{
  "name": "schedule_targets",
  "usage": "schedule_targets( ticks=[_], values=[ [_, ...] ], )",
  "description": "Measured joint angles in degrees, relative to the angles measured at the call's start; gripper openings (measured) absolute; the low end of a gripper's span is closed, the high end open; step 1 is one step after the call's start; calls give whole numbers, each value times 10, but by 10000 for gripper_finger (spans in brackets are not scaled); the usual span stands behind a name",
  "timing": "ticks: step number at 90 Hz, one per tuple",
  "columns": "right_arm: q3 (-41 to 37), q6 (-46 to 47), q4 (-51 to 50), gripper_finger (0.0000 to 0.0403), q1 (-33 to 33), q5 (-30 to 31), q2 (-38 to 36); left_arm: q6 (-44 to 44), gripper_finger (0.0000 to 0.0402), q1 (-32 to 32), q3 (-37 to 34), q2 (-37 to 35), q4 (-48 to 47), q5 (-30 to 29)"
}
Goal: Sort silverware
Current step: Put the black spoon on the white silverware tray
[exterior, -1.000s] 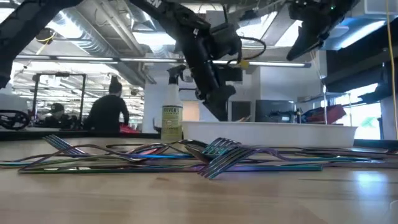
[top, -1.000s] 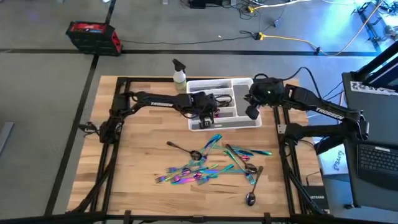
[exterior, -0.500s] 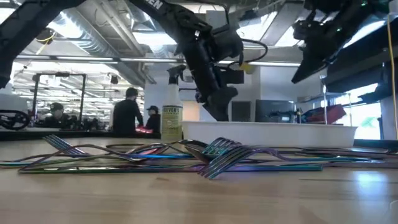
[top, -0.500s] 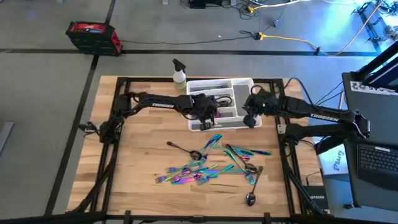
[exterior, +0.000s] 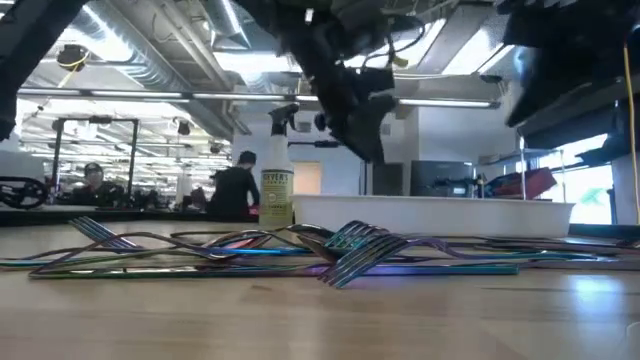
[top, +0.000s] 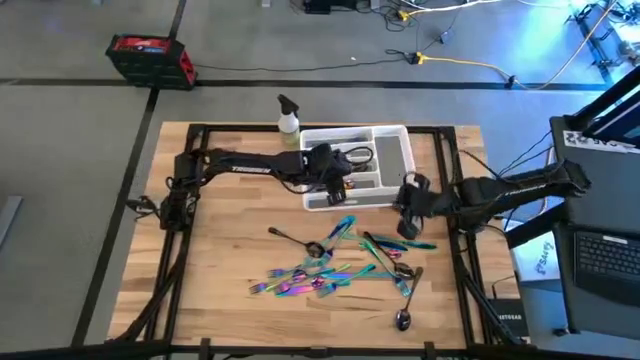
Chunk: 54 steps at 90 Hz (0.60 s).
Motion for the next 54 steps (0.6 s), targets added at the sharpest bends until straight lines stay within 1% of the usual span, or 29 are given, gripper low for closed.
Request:
schedule_targets(
  ticks=[6, 12, 22, 32, 38, 46, 54],
  values=[
    [0, 35, -11, 61, 44, -2, 2, -16, 163, -16, 0, -7, -2, -12],
    [0, 57, -15, 83, 82, 3, 11, -27, 162, -33, 0, -9, -7, -19],
    [0, 87, -8, 141, 128, 7, 43, -48, 162, -59, -3, -10, -23, -19],
    [0, 106, -3, 203, 169, 8, 92, -82, 162, -78, -33, -12, -24, -24],
    [0, 111, 6, 232, 197, 7, 128, -106, 162, -87, -55, -15, -26, -25],
    [0, 136, 48, 249, 234, -1, 175, -126, 162, -98, -75, -18, -26, -23],
    [0, 176, 92, 248, 264, -14, 216, -141, 162, -112, -83, -19, -27, -24]
  ],
)
